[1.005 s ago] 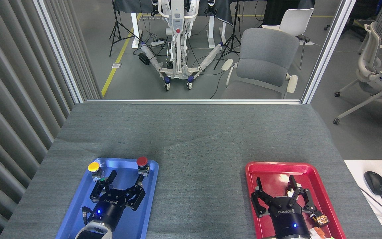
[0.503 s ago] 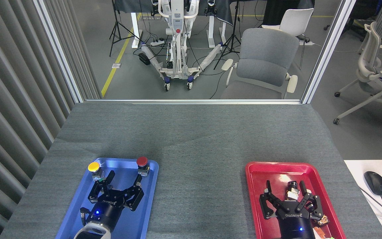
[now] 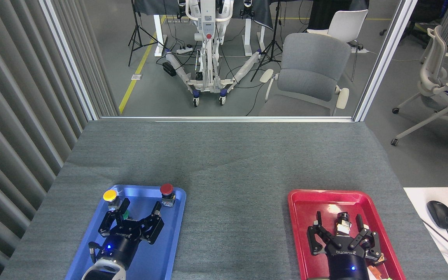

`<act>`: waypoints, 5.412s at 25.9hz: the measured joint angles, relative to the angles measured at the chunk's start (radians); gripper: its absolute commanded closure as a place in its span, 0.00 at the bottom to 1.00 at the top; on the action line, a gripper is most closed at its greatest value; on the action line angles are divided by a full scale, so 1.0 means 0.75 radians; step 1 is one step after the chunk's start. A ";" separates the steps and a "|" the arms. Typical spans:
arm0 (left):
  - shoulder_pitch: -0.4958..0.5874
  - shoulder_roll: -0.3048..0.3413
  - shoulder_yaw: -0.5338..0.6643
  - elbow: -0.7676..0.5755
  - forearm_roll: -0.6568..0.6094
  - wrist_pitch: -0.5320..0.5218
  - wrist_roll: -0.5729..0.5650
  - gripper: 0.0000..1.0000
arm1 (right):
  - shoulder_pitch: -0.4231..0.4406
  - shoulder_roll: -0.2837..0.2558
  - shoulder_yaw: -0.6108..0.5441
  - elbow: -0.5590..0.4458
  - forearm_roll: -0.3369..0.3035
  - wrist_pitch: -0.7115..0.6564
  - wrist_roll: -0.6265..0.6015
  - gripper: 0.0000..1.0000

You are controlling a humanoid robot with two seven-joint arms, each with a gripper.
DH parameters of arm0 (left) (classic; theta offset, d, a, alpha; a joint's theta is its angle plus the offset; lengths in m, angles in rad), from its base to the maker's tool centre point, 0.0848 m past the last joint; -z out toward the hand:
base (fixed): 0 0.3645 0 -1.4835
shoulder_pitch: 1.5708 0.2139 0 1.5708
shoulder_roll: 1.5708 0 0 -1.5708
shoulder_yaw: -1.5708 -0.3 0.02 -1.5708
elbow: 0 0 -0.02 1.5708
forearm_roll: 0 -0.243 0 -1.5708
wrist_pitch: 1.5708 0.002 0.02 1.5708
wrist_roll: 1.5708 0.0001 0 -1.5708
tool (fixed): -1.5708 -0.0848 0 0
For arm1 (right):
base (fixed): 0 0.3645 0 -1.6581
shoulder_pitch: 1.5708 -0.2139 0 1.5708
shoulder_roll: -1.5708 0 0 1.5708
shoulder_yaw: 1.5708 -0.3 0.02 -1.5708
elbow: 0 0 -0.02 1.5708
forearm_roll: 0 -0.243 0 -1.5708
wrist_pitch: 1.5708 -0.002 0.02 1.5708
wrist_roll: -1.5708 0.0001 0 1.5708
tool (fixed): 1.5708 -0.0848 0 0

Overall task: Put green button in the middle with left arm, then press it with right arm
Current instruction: 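Move the left gripper over the green button on the blue tray, then close the left gripper on the green button and lift it, then carry the green button off the tray toward the table middle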

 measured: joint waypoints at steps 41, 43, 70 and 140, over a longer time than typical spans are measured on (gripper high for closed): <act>0.012 0.003 0.010 0.161 -0.005 0.244 -0.133 0.01 | -0.048 0.069 0.002 0.026 -0.006 0.033 -0.012 0.00; -0.014 0.003 0.010 0.195 -0.009 0.249 -0.135 0.01 | -0.053 0.070 0.002 0.027 -0.007 0.033 -0.016 0.00; -0.196 0.079 0.071 0.502 0.016 0.259 -0.131 0.01 | -0.064 0.068 0.047 0.027 0.001 0.082 0.004 0.00; -0.241 -0.154 -0.240 0.317 -0.081 -0.489 -0.245 1.00 | -0.075 0.053 0.060 0.028 -0.123 0.048 0.003 0.00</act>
